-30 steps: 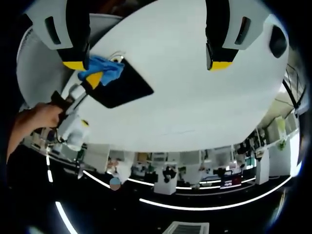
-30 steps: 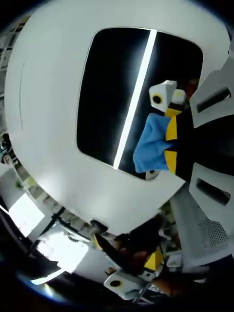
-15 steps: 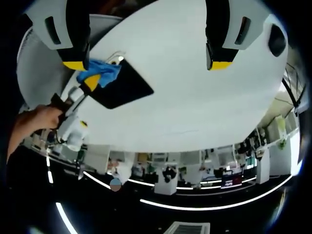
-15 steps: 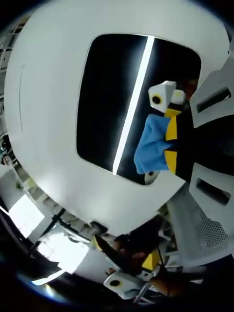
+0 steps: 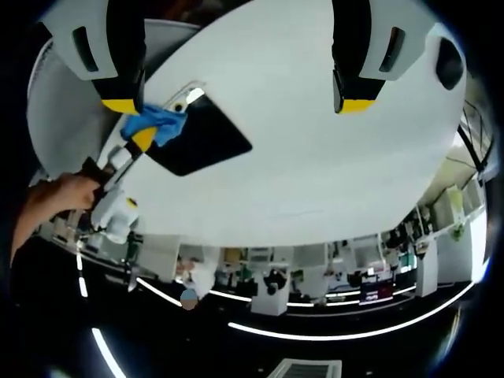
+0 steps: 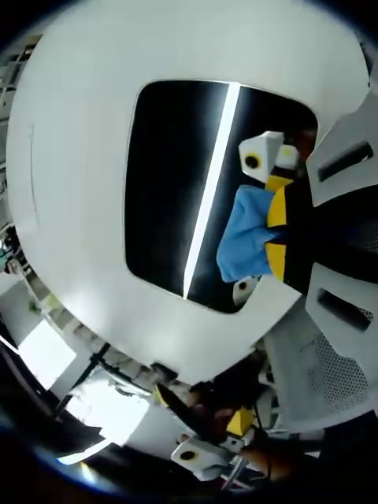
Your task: Wipe the mirror surface with the cleaning cloth until all visible marks leave the cleaned area.
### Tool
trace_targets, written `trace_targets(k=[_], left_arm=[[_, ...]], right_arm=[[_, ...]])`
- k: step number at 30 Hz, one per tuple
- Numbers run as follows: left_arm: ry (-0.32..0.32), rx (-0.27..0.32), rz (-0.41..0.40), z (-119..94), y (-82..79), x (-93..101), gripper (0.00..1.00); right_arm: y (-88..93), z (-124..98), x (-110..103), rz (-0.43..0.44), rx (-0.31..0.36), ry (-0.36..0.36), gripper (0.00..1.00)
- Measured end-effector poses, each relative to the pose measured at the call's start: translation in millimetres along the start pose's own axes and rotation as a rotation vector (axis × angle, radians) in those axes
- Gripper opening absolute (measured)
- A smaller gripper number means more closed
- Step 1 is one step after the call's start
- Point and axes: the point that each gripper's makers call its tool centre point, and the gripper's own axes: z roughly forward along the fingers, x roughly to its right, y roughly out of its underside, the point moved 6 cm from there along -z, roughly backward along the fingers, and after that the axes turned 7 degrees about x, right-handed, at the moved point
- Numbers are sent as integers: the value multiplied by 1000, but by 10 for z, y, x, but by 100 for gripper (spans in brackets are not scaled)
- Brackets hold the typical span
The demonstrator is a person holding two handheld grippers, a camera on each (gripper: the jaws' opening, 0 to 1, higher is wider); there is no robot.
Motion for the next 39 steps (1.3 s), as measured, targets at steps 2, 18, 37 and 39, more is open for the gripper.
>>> trace_targets(k=[2, 18, 37, 39], left_arm=[[0, -2, 2, 0, -2, 3, 100], [0, 0, -9, 25, 33, 7, 100], [20, -4, -28, 97, 66, -22, 100], [22, -4, -27, 111, 53, -42, 100]], right_arm=[[-2, 3, -3, -2, -2, 2, 0], [-24, 10, 0, -5, -4, 14, 0], [-322, 102, 142, 11, 29, 55, 0], [-369, 116, 161, 11, 32, 61, 0]])
